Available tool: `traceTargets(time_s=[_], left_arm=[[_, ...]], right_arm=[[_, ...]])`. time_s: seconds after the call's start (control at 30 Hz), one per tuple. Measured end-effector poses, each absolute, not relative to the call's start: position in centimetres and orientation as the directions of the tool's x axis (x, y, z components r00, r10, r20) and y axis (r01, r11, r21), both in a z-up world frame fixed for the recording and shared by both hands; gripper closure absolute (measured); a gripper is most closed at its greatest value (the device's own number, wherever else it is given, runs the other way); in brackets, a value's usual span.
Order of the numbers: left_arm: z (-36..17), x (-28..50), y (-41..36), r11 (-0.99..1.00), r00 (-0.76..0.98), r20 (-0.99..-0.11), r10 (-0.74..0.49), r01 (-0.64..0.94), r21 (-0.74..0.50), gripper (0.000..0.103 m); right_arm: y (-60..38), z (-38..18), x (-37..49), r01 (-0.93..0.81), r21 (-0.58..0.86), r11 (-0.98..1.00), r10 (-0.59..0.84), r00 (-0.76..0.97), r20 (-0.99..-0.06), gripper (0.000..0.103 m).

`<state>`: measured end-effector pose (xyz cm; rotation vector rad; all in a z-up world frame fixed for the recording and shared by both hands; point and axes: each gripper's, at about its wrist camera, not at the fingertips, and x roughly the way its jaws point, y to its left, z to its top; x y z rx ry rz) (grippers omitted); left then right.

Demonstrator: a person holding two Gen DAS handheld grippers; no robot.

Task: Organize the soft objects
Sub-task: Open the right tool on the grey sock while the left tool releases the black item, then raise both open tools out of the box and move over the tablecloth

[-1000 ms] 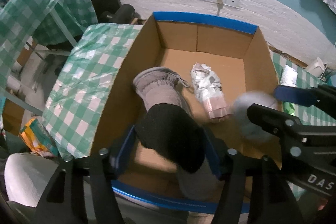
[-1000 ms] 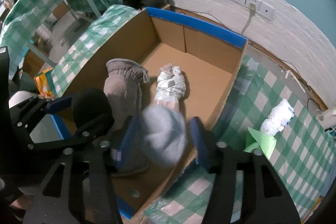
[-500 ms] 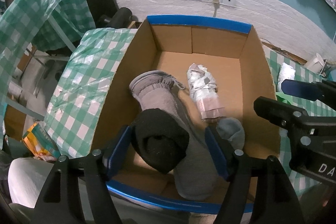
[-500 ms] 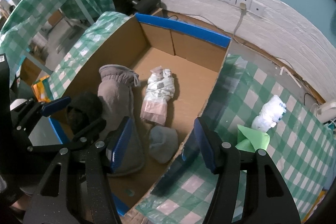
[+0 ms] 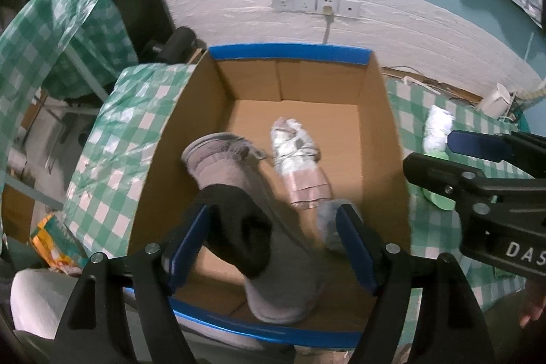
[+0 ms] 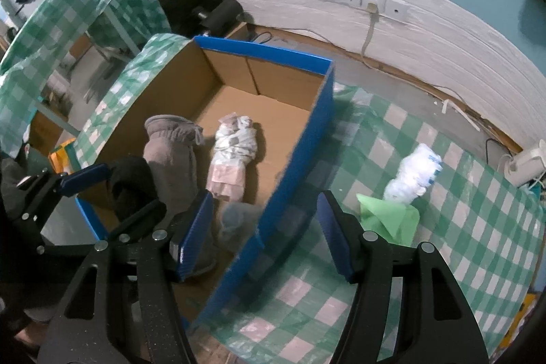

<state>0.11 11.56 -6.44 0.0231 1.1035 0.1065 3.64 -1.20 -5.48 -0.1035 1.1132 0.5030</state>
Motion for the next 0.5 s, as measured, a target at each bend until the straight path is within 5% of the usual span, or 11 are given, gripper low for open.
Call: traceTargets(time_s=[0.5], left_arm=[[-5.6,-0.3,6.1,0.996,0.460,-0.887,0.049,0.047,0.079,0.025]], right_arm=[[-7.1,-4.7,2.4,-0.361,0.176,0.916,0.312,0.365,-0.877,0.039]])
